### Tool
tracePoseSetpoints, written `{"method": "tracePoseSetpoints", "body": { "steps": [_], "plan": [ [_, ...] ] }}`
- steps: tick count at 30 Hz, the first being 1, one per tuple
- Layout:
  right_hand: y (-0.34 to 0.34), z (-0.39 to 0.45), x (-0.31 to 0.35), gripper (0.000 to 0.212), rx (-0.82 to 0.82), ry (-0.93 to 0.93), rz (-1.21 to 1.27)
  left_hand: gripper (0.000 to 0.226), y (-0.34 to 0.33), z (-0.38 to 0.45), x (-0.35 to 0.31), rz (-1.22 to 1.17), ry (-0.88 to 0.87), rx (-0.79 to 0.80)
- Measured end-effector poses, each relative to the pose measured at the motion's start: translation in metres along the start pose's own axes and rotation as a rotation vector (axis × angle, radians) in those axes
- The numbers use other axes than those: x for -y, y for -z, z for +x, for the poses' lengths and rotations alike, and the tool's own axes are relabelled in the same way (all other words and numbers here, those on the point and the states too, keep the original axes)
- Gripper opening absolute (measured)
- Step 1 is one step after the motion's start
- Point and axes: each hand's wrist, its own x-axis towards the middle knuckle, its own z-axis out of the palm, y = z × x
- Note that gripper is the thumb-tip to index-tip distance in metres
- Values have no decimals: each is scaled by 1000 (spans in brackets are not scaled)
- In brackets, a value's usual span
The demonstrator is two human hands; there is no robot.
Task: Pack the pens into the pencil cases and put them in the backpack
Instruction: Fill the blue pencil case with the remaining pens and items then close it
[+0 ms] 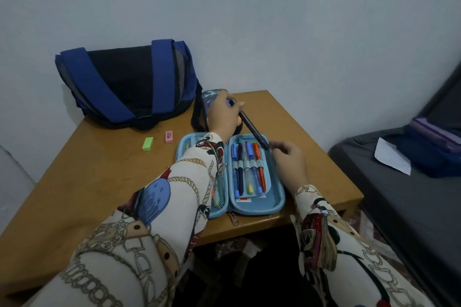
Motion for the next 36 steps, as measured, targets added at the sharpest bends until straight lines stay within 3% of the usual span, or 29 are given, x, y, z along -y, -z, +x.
{"method": "tracePoseSetpoints", "body": {
  "steps": [5, 10, 13, 22, 27, 31, 36],
  "plan": [
    [1, 0, 2, 22, -9, 1, 28, 12, -23, 3, -2, 119, 1, 106],
    [4, -3, 4, 22, 6, -2, 57, 20, -35, 6, -6, 174, -55, 18],
    [3, -3, 5, 22, 3, 2, 36, 27, -37, 8, -6, 210, -92, 42],
    [3, -3, 6, 24, 9, 12, -3, 25, -41, 7, -10, 187, -194, -26],
    [2, -4, 6, 27, 9, 19, -9, 29, -43, 9, -6, 263, -94, 105],
    [2, -3, 7, 25, 1, 27, 7, 26, -48, 3, -2, 381, -26, 299],
    [4, -3, 5, 23, 6, 39, -2, 19, -49, -9, 7, 485, -40, 402]
  ]
}}
